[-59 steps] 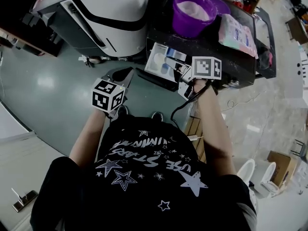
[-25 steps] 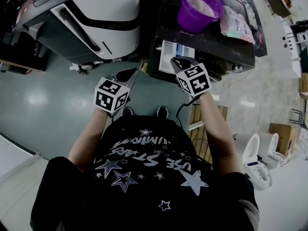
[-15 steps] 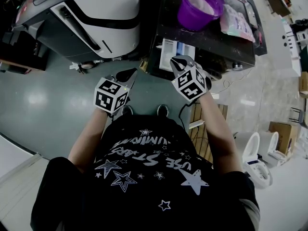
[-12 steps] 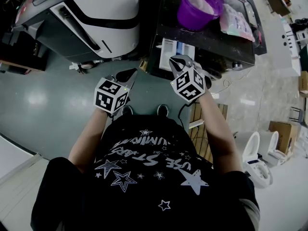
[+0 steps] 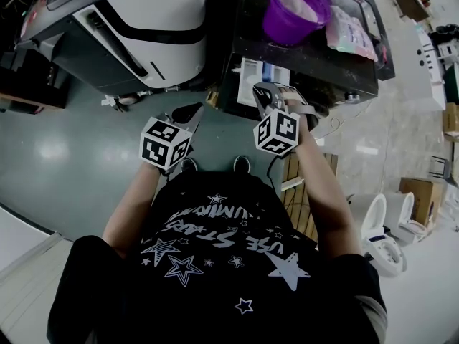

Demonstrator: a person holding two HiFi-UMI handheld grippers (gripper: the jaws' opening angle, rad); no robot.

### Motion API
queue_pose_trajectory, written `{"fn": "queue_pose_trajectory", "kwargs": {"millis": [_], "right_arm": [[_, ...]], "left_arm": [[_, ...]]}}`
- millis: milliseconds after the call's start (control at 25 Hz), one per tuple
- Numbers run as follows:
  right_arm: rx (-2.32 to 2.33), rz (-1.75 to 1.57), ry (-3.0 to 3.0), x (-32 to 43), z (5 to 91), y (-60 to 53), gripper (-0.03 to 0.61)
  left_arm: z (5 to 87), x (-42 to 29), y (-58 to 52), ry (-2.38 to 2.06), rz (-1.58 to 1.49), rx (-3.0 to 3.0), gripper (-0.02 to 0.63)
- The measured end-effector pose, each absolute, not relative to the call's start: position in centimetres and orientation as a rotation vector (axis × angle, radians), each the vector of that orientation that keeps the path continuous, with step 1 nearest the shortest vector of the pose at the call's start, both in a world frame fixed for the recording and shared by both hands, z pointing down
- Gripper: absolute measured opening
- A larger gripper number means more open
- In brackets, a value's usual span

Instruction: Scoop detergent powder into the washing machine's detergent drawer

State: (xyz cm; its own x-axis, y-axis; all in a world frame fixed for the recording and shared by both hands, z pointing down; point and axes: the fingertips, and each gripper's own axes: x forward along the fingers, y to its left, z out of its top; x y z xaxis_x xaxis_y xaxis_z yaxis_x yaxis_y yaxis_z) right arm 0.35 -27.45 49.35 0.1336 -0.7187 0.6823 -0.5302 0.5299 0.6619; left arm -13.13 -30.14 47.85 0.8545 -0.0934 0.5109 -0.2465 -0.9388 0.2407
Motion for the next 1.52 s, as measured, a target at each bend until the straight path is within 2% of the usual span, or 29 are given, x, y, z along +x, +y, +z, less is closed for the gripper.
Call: {"fn": "queue_pose_trajectory", "kwargs": {"millis": [200,440,1080,1520], "right_arm": [[1.110,-0.235,-1.472,0.3,49.2,-27.8,0.037],[1.190,-0.121,-1.483,0.3,49.1,-28.0,0.037],[1.892,0.610,-1.777,1.4,45.7,-27.7,0.037],[1.856,0.630,-1.986,3.2,43.9,-25.1,0.037]], "left_arm": [[47.9,-13.6,-30.5,-0.247,0.722,2.734,0.000],[48.0,-14.9,-31.7,-0.233,0.708,2.729,0.000],[49.0,-16.0,-32.5,-0.154,0.722,2.716,0.000],[47.2,-14.4,-28.3,-0.394,0.645,2.696,0.000]]}}
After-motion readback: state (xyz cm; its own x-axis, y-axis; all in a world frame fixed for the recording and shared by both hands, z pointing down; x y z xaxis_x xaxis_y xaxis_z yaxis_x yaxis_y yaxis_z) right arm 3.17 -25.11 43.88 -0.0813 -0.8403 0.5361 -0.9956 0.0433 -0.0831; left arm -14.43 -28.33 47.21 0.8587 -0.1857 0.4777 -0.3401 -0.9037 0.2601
